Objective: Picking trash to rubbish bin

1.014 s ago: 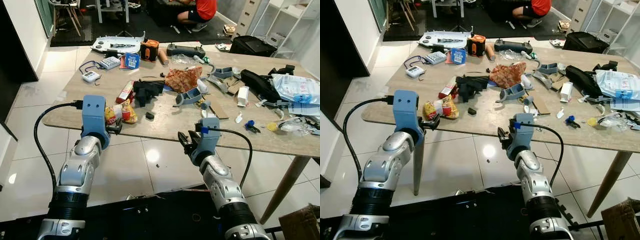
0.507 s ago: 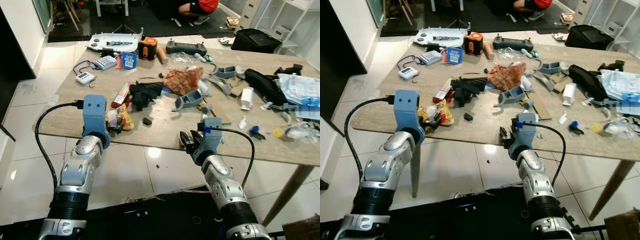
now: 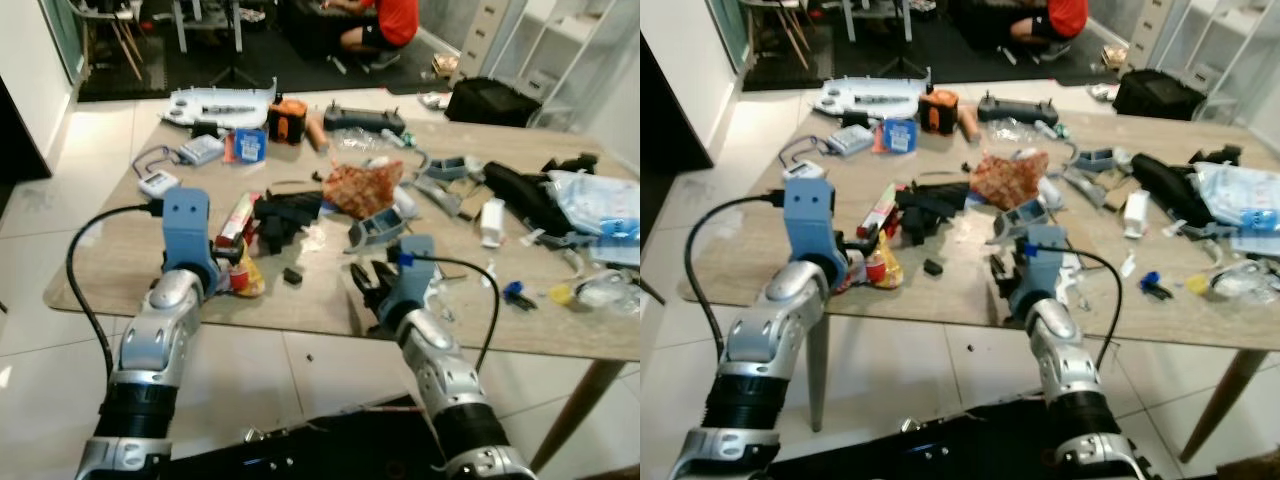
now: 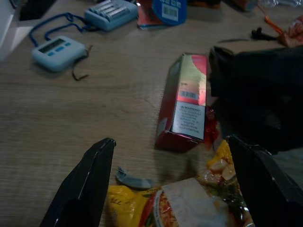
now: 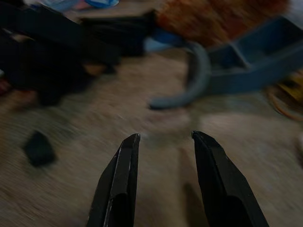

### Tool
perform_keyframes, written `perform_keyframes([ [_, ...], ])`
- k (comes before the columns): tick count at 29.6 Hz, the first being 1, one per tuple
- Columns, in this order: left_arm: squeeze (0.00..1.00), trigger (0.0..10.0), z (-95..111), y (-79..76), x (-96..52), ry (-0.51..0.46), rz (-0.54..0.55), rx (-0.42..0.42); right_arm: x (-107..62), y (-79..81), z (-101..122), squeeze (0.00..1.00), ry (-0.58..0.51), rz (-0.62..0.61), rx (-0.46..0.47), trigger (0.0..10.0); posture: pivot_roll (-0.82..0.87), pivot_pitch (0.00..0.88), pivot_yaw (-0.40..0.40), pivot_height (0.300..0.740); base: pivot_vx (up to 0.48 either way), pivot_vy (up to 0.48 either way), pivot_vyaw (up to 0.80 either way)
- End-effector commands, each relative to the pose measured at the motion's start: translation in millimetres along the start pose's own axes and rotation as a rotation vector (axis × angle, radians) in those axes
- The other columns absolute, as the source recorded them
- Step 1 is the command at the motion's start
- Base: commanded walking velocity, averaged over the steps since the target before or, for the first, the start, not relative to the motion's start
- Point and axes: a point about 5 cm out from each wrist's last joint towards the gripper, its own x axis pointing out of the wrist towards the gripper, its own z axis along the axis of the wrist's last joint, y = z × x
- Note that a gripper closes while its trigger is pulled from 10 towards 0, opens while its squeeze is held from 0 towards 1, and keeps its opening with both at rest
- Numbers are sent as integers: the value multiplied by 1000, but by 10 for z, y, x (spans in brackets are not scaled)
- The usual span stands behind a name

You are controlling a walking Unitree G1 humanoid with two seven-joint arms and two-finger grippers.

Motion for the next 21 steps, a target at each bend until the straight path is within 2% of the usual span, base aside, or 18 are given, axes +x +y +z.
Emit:
perform_keyframes([
  [1, 0, 10000, -32, -35, -2, 9, -8, 6, -37, -69, -35, 0, 16, -24, 4, 10000, 31, 95, -56, 740, 0, 0, 0],
  [10, 0, 10000, -56, -20, 2, 18, 9, 25, -44, -71, -28, 0, 8, -23, 2, 10000, 28, 98, -54, 740, 0, 0, 0],
  [14, 0, 10000, -30, -29, 18, 4, 4, 9, -62, -135, -4, 0, -13, -69, -14, 10000, 27, 101, -53, 740, 0, 0, 0],
  [15, 0, 10000, -9, -32, 30, -1, -4, 0, -84, -196, 1, 0, -20, -102, -20, 10000, 25, 102, -42, 740, 0, 0, 0],
  [21, 0, 10000, -2, -37, 41, -1, -12, 4, -103, -215, -14, 0, -17, -110, -22, 10000, 25, 102, -42, 740, 0, 0, 0],
])
